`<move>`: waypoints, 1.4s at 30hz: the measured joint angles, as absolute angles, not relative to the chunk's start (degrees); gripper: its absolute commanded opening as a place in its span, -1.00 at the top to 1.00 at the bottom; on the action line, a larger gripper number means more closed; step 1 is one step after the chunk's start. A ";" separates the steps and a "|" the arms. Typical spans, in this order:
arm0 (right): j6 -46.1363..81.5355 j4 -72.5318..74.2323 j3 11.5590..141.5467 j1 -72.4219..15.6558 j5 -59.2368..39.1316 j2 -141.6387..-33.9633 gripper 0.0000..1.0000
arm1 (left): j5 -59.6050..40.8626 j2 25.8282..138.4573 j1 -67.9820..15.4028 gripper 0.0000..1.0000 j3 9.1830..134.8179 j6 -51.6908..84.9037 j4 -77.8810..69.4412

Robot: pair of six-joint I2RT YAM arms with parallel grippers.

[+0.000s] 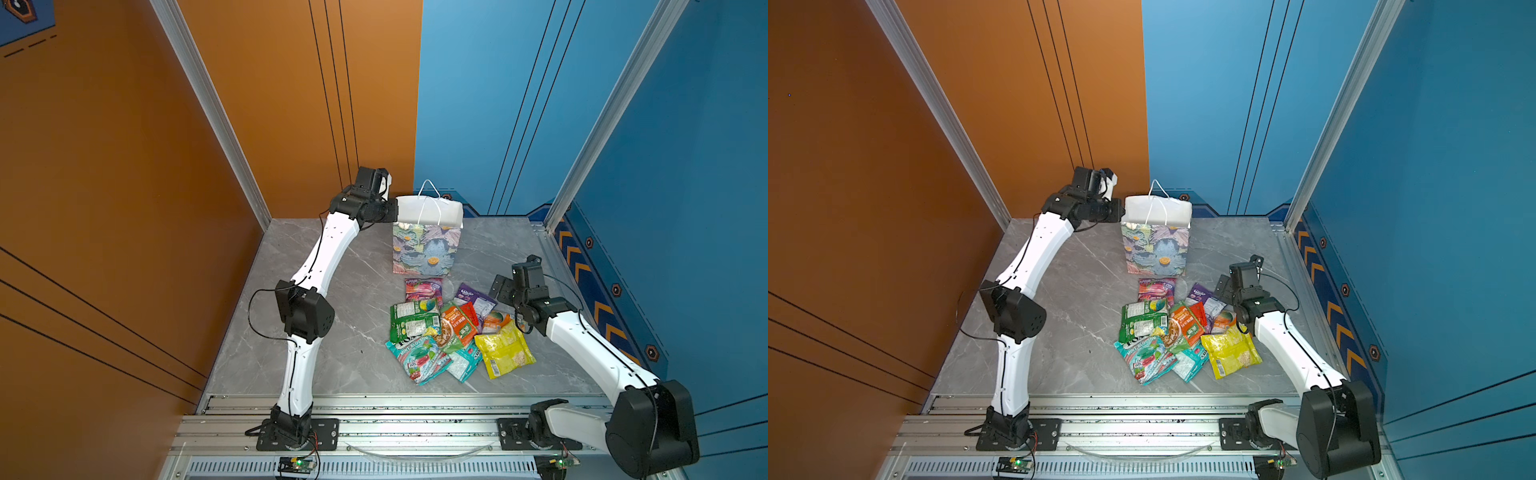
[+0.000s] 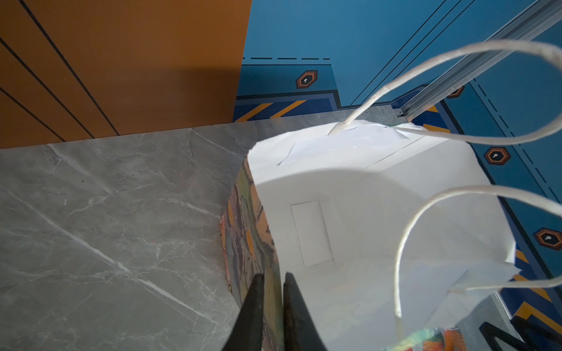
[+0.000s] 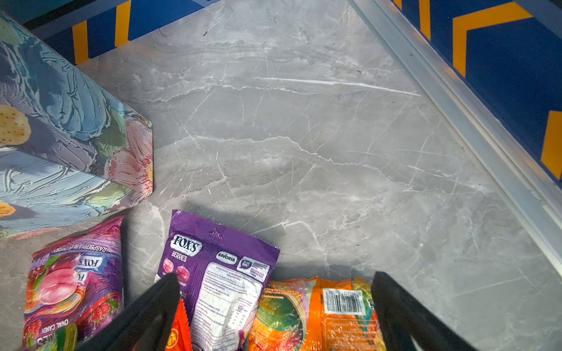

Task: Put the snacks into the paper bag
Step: 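Close the left gripper on the floral paper bag's rim, then drag the gripped paper bag toward the left gripper's side, nearer the robot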

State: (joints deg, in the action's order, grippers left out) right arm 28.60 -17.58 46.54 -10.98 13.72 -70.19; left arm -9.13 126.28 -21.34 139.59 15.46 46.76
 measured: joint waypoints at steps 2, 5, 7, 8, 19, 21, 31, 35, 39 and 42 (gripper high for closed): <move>28.60 -17.58 46.54 -10.98 13.72 -70.19 -1.00 | -9.13 126.28 -21.34 0.82 139.59 15.44 46.83; 28.60 -17.58 46.54 -10.98 13.72 -70.19 -1.00 | -9.15 126.28 -21.34 0.96 139.59 15.51 46.83; 28.60 -17.58 46.54 -10.98 13.72 -70.19 -1.00 | -9.15 126.28 -21.34 1.00 139.59 15.46 46.96; 28.60 -17.58 46.54 -10.98 13.72 -70.19 -1.00 | -9.17 126.28 -21.34 1.00 139.59 15.46 47.05; 28.60 -17.58 46.44 -10.94 13.65 -70.17 -1.00 | -7.16 125.12 -20.82 1.00 138.37 16.95 47.57; 28.60 -17.58 46.44 -10.94 13.52 -70.17 -1.00 | -6.35 123.79 -20.67 1.00 136.97 17.23 47.77; 28.60 -17.58 46.44 -10.94 12.64 -70.17 -1.00 | -2.72 113.89 -19.22 1.00 129.84 18.11 48.49; 28.60 -17.61 46.44 -10.94 12.21 -70.08 -1.00 | -2.09 108.18 -18.57 1.00 122.80 18.52 47.55; 28.58 -17.78 46.44 -10.94 12.21 -69.47 -1.00 | -1.93 100.64 -17.26 1.00 111.15 19.66 45.60; 28.60 -18.15 46.44 -10.94 12.21 -69.21 -1.00 | -1.96 94.83 -15.66 1.00 102.67 21.12 43.86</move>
